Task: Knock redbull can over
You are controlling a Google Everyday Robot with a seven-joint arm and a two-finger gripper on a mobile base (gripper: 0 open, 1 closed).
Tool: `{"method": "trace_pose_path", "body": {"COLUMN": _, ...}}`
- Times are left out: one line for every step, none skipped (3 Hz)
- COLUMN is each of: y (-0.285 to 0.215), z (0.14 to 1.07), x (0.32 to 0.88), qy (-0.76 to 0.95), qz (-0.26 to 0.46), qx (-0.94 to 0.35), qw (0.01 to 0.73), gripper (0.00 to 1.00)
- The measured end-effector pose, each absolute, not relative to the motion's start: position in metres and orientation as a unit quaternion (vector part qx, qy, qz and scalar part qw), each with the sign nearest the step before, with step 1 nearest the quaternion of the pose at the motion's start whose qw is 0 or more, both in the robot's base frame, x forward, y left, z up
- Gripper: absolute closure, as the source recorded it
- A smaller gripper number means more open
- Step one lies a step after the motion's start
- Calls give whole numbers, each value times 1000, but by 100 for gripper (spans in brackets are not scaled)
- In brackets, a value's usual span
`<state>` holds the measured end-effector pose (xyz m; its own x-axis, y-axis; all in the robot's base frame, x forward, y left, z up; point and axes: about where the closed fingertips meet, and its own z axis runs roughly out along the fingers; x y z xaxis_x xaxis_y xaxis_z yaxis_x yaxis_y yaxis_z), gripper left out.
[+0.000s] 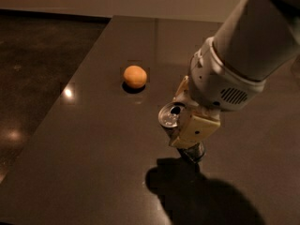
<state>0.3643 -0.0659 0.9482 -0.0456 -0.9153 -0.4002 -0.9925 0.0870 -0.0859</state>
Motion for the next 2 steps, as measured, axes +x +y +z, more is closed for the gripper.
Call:
{"method": "trace_pose_path", "body": {"y": -62, "z": 931, "x": 376, "qy": 717, "qz": 46, "qx": -685, "qw": 122, "gripper": 100}}
{"method": "trace_pose_path", "body": {"y": -63, "z": 913, "x": 393, "qy": 716, "qz": -13, "qx": -695, "qw": 69, "gripper": 94}}
